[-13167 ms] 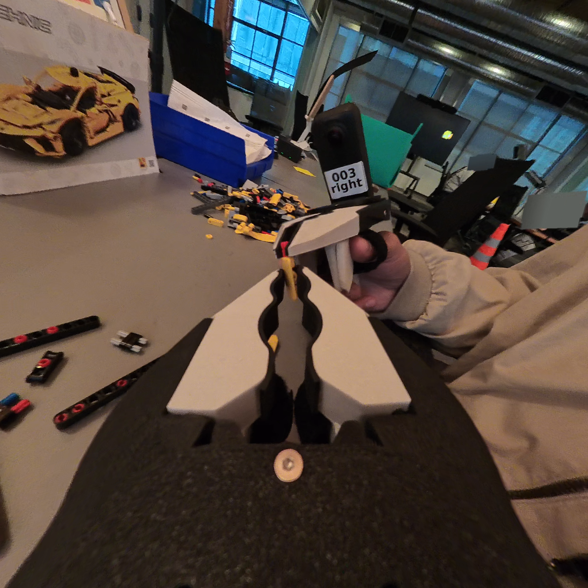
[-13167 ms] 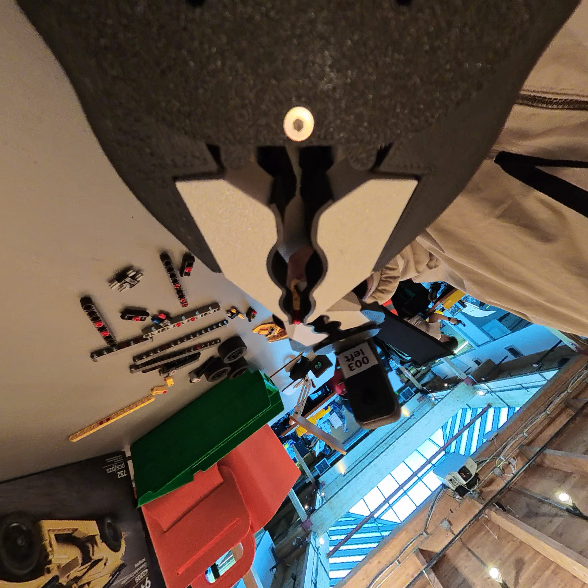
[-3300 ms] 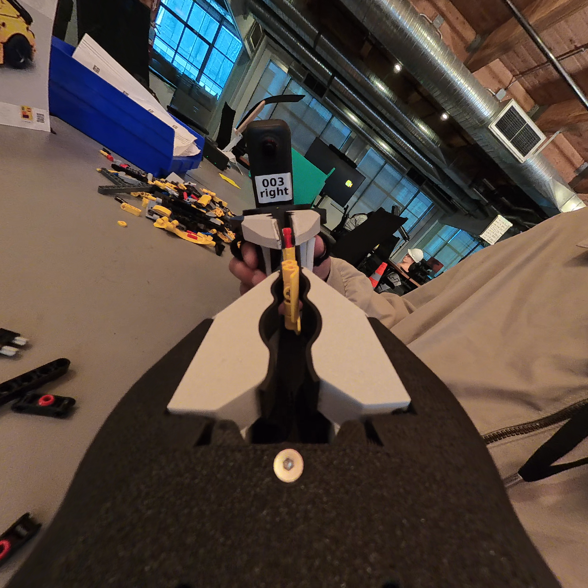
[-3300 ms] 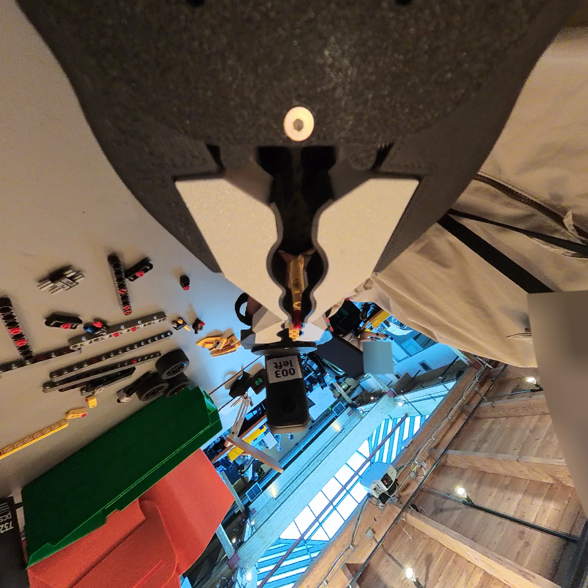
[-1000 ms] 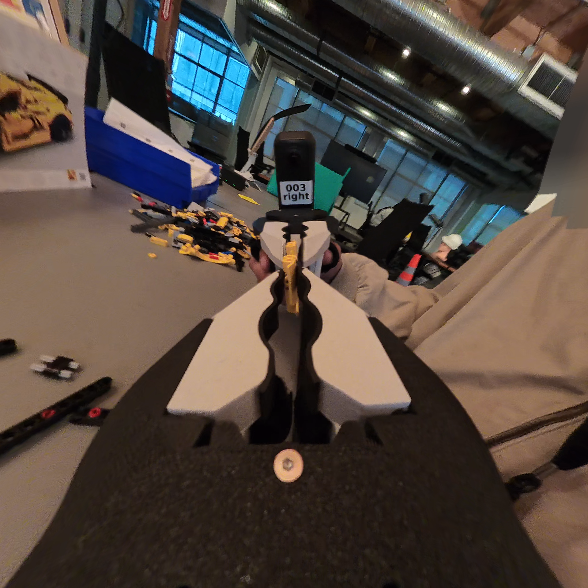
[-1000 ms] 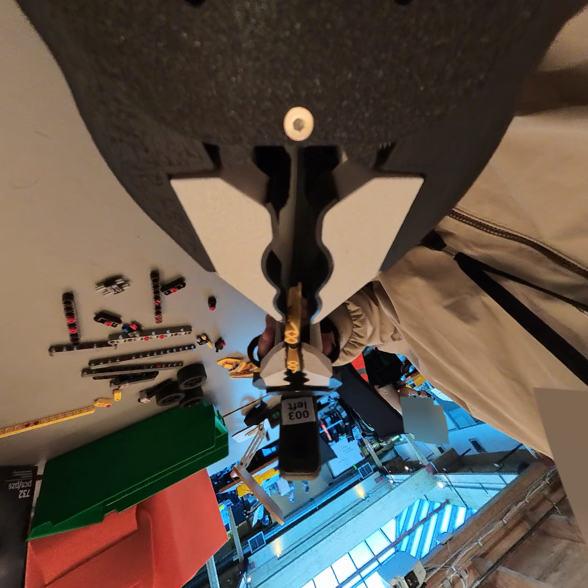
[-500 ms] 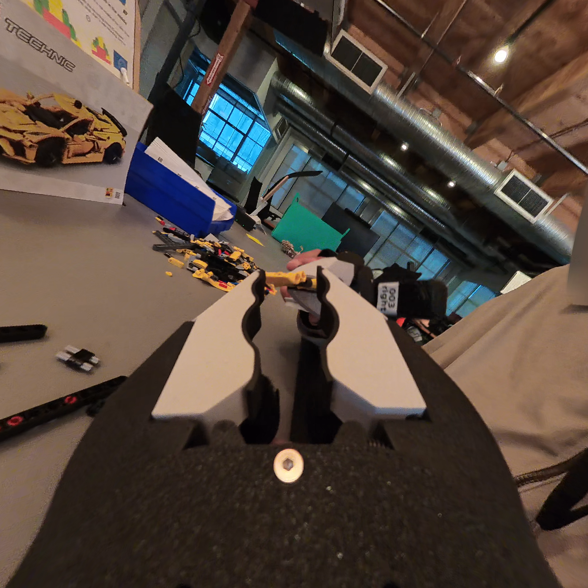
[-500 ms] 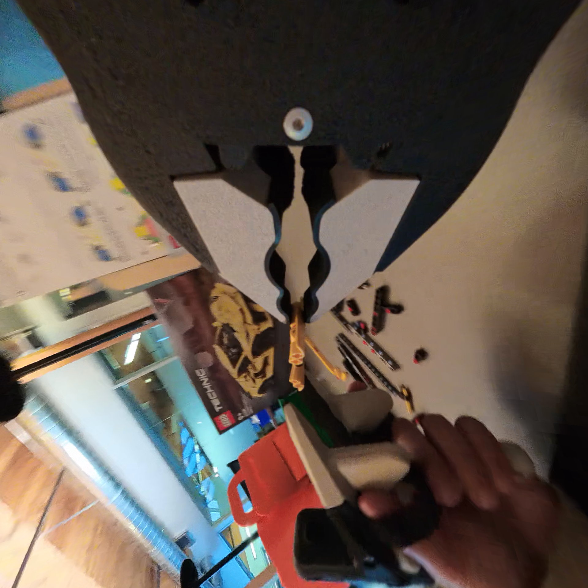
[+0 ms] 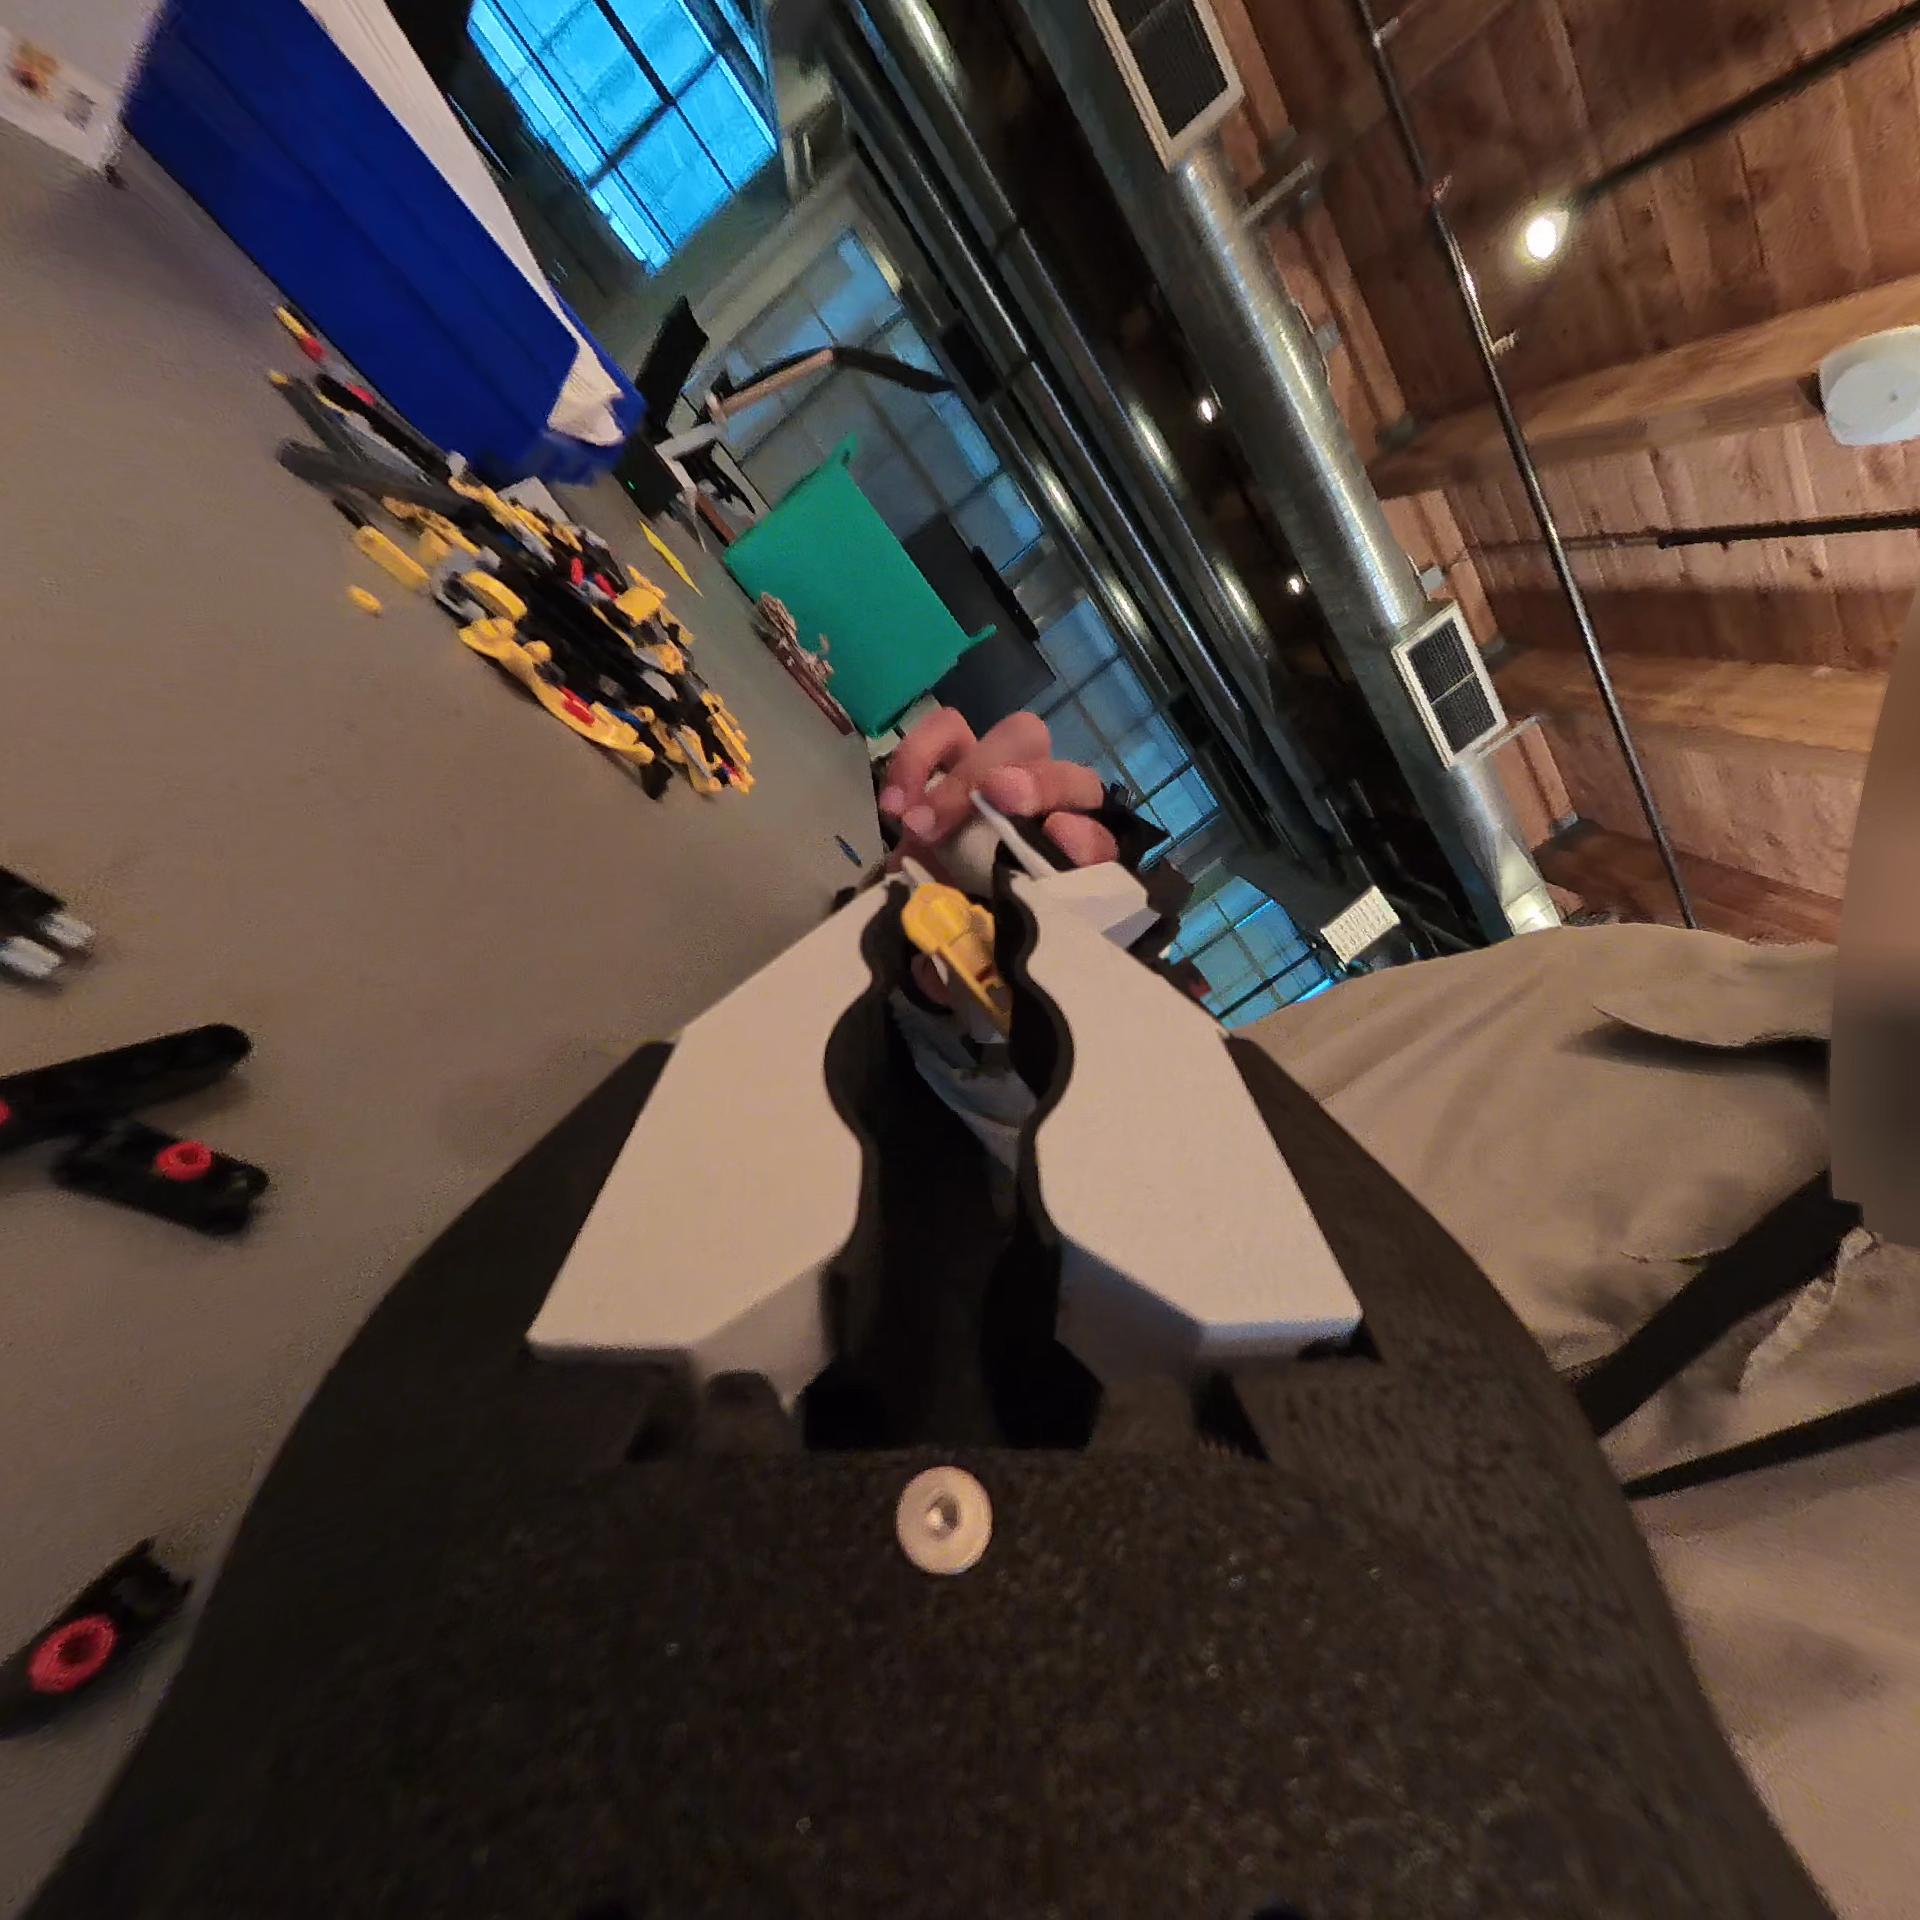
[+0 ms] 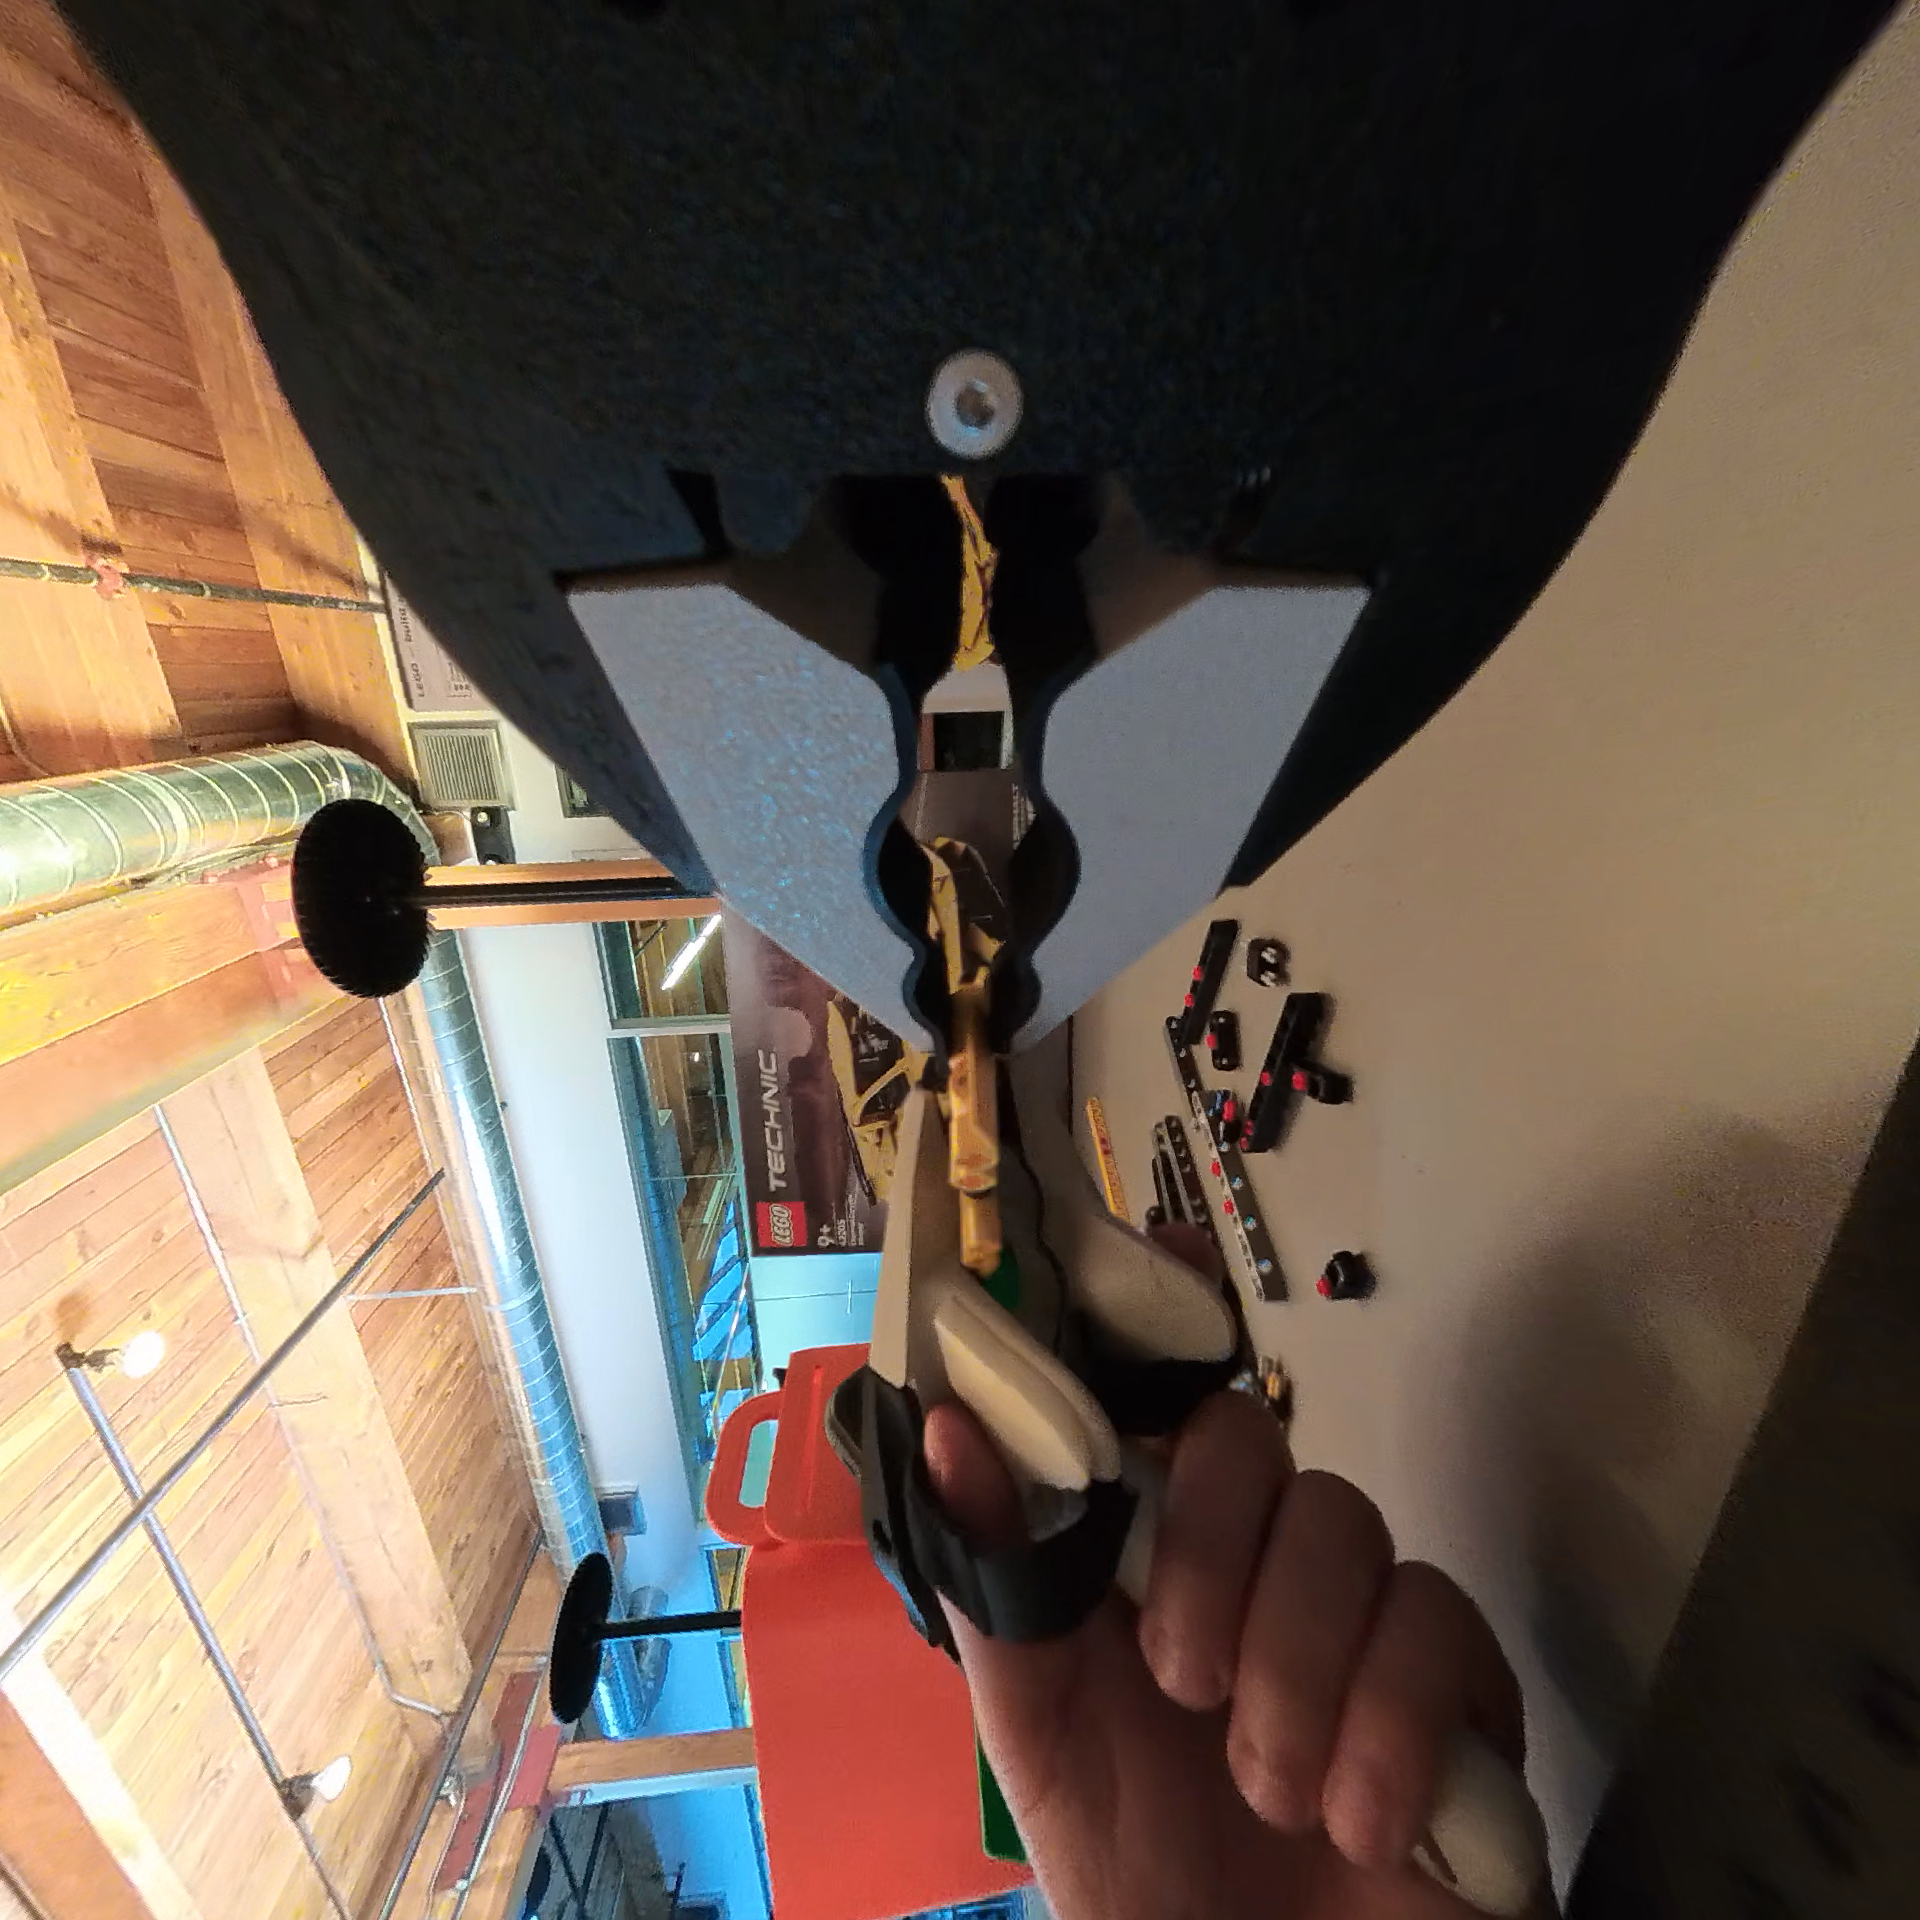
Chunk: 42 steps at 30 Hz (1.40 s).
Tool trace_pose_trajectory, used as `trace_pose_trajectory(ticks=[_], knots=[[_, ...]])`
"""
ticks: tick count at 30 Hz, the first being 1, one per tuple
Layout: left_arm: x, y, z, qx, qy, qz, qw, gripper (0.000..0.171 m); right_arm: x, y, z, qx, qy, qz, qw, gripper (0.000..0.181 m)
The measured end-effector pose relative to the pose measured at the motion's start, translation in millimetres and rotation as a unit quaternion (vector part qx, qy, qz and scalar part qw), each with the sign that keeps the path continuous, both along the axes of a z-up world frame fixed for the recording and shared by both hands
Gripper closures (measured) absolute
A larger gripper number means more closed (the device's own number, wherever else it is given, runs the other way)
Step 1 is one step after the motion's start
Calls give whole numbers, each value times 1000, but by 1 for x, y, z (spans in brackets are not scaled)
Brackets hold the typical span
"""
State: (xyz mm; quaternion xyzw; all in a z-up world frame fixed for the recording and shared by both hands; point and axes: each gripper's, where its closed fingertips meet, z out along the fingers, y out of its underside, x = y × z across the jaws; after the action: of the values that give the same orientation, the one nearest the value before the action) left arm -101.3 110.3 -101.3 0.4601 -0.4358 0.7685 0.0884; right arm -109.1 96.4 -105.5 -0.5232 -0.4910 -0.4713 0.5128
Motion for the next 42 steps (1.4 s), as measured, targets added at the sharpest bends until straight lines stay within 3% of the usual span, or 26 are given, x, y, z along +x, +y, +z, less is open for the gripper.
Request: trace_pose_trajectory(ticks=[3, 7, 10, 14, 15, 17, 19, 20, 21, 22, 23, 25, 27, 29, 32, 36, 40, 42], knots=[[-1, -3, -3, 8, 8, -7, 1000, 158, 6, -2, -1, -1, 16, 3, 1000, 174], [-3, -8, -3, 18, 3, -16, 1000, 160, 21, -3, 6, -6, 167, 3, 986, 172], [-5, -12, 0, 44, -20, -9, 999, 161, 29, -3, 12, 6, 215, -2, 977, 172], [0, 3, 3, 76, -41, 53, 995, 165, 48, -2, 0, 0, 358, -51, 932, 181], [0, 7, 4, 77, -45, 63, 994, 164, 52, -1, -9, -39, 421, -65, 904, 181], [-2, 9, 9, 65, -55, 62, 994, 164, 41, 0, -21, -141, 578, -27, 803, 152], [-4, 6, 10, 62, -58, 52, 995, 164, 14, -7, -8, -237, 722, 86, 644, 140], [-6, 3, 12, 62, -64, 44, 995, 164, 9, -10, 5, -263, 776, 132, 558, 136], [-8, 0, 12, 66, -68, 36, 995, 165, 5, -13, 14, -289, 806, 168, 489, 133], [-9, -4, 11, 73, -69, 27, 995, 165, 1, -18, 20, -316, 814, 196, 446, 139], [-10, -8, 11, 77, -72, 19, 994, 164, -1, -21, 19, -335, 815, 202, 428, 146], [-12, -13, 9, 94, -78, 12, 992, 165, -4, -19, 6, -346, 805, 174, 450, 153], [-12, -16, 8, 105, -79, 11, 991, 165, -6, -18, 0, -350, 796, 160, 467, 172], [-10, -14, 8, 106, -79, 18, 991, 165, 0, -15, 1, -334, 800, 149, 475, 174], [-8, -12, 11, 97, -79, 29, 992, 159, 10, -12, 4, -316, 822, 150, 449, 175], [-6, -10, 13, 93, -80, 36, 992, 158, 9, -11, 9, -309, 831, 162, 433, 175], [-7, -13, 10, 96, -75, 27, 992, 158, 19, -8, 15, -279, 847, 167, 420, 175], [-5, -11, 11, 97, -76, 35, 992, 160, 15, -8, 9, -292, 841, 157, 428, 175]])
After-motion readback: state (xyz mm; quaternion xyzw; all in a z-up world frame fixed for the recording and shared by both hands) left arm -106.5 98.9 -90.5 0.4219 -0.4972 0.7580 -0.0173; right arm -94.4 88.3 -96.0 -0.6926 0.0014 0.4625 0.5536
